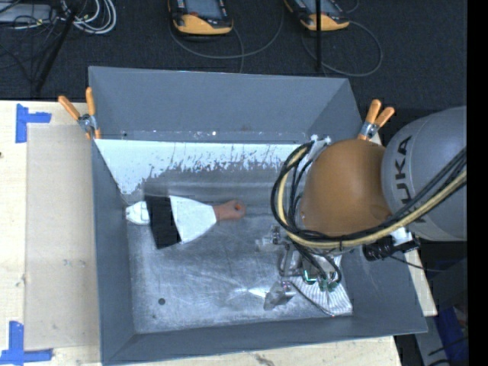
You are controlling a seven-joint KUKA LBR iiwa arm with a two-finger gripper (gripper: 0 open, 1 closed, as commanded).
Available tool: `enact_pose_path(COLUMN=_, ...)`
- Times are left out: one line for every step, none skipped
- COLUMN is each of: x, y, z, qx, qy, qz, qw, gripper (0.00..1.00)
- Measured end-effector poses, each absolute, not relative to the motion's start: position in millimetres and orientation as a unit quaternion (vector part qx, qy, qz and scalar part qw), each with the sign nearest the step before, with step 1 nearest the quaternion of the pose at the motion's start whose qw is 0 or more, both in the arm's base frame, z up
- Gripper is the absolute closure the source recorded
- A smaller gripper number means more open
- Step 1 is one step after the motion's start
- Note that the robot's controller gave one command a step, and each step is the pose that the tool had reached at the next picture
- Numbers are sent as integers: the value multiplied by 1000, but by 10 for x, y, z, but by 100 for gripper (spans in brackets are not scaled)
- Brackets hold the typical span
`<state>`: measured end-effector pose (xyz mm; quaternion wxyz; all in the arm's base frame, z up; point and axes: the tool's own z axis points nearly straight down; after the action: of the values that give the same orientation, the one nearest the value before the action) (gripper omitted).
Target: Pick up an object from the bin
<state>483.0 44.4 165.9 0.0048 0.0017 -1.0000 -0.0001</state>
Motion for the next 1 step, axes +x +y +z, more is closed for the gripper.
enact_pose_path(x=4847, y=442, z=1689, qx=1, qy=-1000, qz=0, qw=1, gripper=0)
